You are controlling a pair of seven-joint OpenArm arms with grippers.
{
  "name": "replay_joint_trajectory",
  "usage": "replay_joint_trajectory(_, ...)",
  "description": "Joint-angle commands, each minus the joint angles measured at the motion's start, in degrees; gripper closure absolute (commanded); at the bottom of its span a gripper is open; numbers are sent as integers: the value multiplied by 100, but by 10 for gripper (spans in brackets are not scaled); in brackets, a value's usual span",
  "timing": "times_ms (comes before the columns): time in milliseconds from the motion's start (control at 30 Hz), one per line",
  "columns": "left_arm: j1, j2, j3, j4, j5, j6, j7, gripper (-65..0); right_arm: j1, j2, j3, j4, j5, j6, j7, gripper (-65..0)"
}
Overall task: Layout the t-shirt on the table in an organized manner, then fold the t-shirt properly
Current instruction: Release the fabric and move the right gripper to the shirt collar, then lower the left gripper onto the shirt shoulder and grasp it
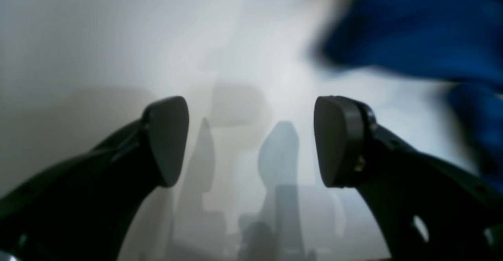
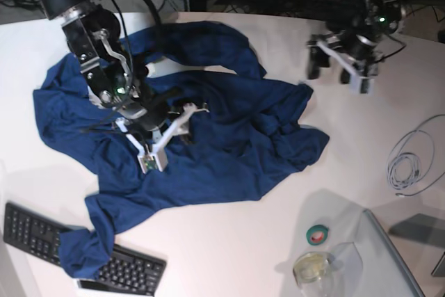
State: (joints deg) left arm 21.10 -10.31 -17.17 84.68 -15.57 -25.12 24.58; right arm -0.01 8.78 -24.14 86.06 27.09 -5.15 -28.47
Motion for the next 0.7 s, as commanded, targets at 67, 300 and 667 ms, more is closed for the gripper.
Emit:
replay_joint_trajectory(67,-14,-29,323,63,-73,20,-97,-476,23,182,-78,110,64,36,135,-237)
replay_joint_trajectory(300,-93,384,447,-341,-117,20,-106,-476,-100,410,-61,119,64,36,293,-237)
replay_joint_trajectory(667,-418,701,16,-1677,-1876,20,-80,-476,-109,533,-61,119,64,36,293,-237)
